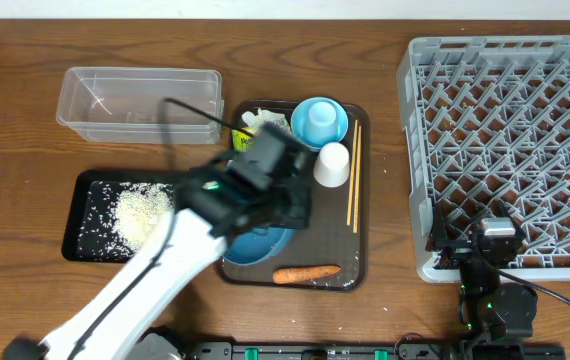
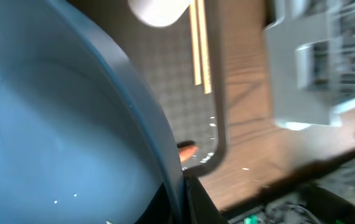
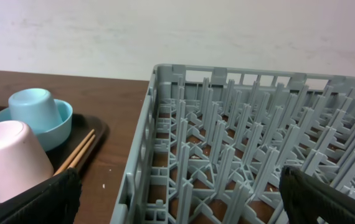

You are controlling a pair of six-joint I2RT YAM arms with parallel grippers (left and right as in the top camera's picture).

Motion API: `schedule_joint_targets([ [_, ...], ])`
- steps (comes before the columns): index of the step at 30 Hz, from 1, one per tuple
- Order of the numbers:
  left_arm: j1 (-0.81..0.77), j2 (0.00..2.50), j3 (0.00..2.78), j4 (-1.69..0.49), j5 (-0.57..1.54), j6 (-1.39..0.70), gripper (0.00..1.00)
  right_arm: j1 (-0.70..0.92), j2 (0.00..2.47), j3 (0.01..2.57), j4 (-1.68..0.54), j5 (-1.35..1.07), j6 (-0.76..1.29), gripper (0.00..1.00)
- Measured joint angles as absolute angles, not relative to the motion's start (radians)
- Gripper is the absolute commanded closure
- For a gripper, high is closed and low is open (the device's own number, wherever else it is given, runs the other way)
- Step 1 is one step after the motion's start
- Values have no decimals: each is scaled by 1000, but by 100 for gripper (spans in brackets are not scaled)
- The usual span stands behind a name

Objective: Sort waste into correct bins and load items into the dishwasher rack
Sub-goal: 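Return the blue bowl to the serving tray with the left gripper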

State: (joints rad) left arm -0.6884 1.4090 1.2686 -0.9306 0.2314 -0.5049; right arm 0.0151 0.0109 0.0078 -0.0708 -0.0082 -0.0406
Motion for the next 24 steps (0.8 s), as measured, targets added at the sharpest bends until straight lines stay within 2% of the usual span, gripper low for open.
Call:
schedule_joint_targets([
  [12, -782, 1642, 1268, -884, 167, -575, 92, 15, 11, 8, -71, -8, -41, 1],
  [14, -785, 1662, 1268, -882, 164, -576, 88, 15, 11, 8, -71, -8, -41, 1],
  [20, -786, 1677, 1269, -839, 154, -580, 83, 15, 11, 8, -71, -8, -41, 1],
  [21, -786, 1677, 1269, -830, 153, -580, 78, 15, 11, 8, -71, -8, -41, 1],
  [24, -786, 1677, 1269, -816, 152, -579, 77, 15, 11, 8, -71, -8, -41, 1],
])
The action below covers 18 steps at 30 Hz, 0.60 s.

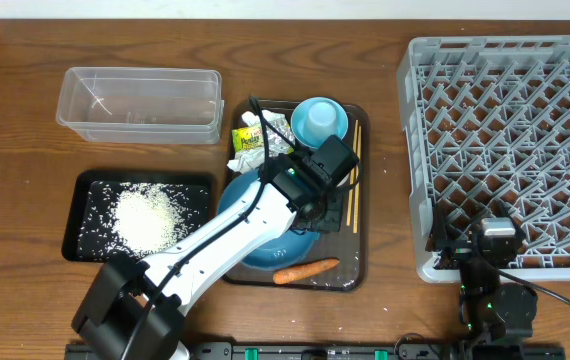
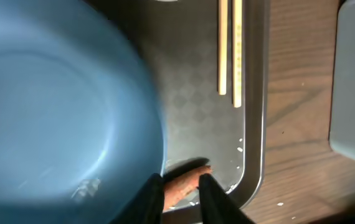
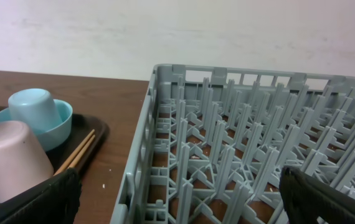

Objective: Sort waste into correct bins and load items into the dishwasher rack
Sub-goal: 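Return the blue bowl to the serving tray with the left gripper, then move the left gripper down to the orange carrot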

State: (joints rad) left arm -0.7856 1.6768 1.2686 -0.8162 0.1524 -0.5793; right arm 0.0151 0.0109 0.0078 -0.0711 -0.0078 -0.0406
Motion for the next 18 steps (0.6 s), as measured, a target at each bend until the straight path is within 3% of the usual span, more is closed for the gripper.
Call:
schedule_joint_targets([
  [8, -786, 1658, 1269, -839, 151, -567, 75, 15, 11, 8, -71, -8, -41, 1],
  [13, -786, 1563, 1269, -937, 174, -549, 62, 15, 11, 8, -71, -8, -41, 1],
  [18, -802, 1524, 1276, -1041, 202, -545, 60, 15, 11, 8, -71, -8, -41, 1],
])
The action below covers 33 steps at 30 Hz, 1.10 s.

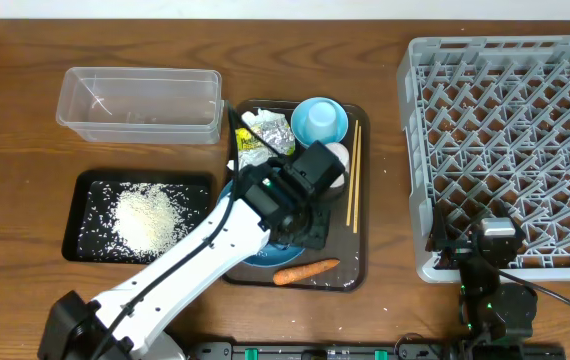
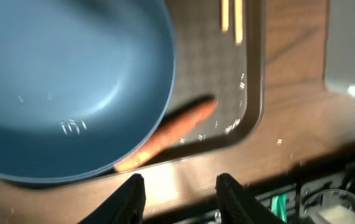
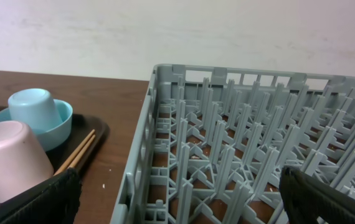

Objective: Sort waste into correct bins and load items into the dishwasher rack
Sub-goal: 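Move the left gripper down to the orange carrot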

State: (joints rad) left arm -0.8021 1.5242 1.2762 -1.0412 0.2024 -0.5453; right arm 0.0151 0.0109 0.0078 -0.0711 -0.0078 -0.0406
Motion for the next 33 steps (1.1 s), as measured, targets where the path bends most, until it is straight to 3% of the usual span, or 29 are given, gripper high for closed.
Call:
schedule_joint_targets([
  [4, -855, 1528, 1264, -1042, 208, -515, 60, 15, 11, 8, -71, -8, -41, 1],
  [10, -983, 1528, 1218, -991, 211, -345, 47, 15, 11, 8, -71, -8, -41, 1],
  [16, -1088, 1530, 1135, -884, 156, -235, 46, 15, 11, 8, -71, -8, -41, 1],
  [24, -1098, 1530, 1027, -794, -1, -204, 46, 15, 11, 8, -71, -8, -41, 1],
  [33, -1098, 1530, 918, -673, -38, -201, 46, 15, 11, 8, -71, -8, -41, 1],
])
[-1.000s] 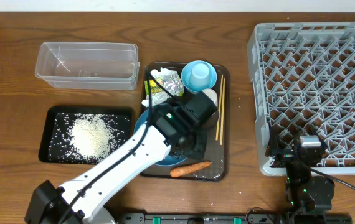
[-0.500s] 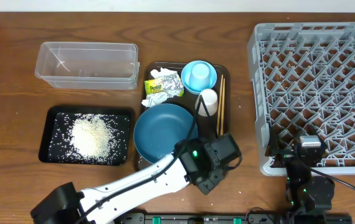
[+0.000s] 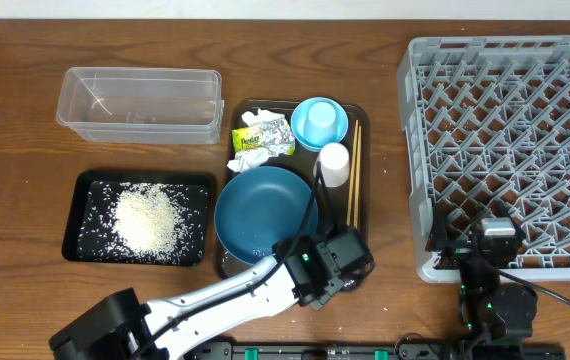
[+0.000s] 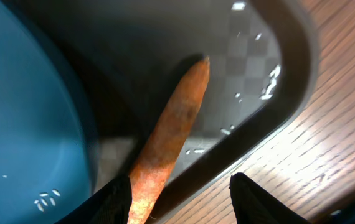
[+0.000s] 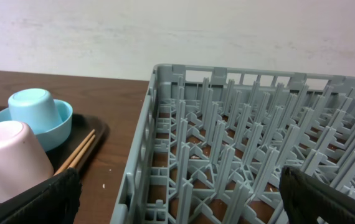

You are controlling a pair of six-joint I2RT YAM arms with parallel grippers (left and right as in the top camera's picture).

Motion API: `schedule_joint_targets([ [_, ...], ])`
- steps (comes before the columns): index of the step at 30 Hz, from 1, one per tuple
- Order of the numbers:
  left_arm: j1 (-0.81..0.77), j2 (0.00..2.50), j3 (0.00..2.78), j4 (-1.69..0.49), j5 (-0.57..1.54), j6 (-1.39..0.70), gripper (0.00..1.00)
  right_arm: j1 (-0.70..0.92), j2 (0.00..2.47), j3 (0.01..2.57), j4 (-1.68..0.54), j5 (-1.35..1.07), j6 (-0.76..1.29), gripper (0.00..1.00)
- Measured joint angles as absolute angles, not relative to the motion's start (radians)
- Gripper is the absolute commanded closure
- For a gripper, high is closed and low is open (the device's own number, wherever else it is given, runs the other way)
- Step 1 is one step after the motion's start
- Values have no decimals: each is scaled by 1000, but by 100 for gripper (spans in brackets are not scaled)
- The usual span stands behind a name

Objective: Sort waste into correct bins and load items into the dishwasher rack
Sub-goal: 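Move the left gripper down to the orange carrot, then grasp the carrot with the left gripper and lift it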

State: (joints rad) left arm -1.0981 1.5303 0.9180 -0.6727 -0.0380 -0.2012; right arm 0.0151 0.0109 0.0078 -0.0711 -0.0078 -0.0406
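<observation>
An orange carrot (image 4: 168,143) lies along the front of the dark serving tray (image 3: 358,215), beside the big blue plate (image 3: 263,212). My left gripper (image 3: 331,262) hangs low over it and hides it from overhead. In the left wrist view, the left gripper (image 4: 187,200) is open, one finger on each side of the carrot's near end, not closed on it. The grey dishwasher rack (image 3: 510,140) stands at the right. My right gripper (image 3: 495,245) rests at the rack's front edge, and in its own wrist view the right gripper (image 5: 177,208) is open and holds nothing.
On the tray are a small light-blue bowl with a cup in it (image 3: 319,122), a pale cup (image 3: 333,163), chopsticks (image 3: 353,175) and crumpled wrappers (image 3: 260,138). A clear plastic bin (image 3: 140,103) is at the back left, with a black tray of rice (image 3: 140,217) in front of it.
My left gripper has moved from above the middle of the tray to its front edge and is now lower, open around the carrot. The right arm has not moved.
At first my left gripper was close against the blue plate's rim over the tray. Then it was at the plate's right edge with the carrot in view below. Then it stood open higher above the plate, and now it is down at the carrot.
</observation>
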Motion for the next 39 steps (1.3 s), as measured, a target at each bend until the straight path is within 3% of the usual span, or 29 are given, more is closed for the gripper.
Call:
schedule_joint_targets([
  [39, -1095, 1683, 902, -617, -121, -182, 45, 15, 11, 8, -71, -8, -41, 1],
])
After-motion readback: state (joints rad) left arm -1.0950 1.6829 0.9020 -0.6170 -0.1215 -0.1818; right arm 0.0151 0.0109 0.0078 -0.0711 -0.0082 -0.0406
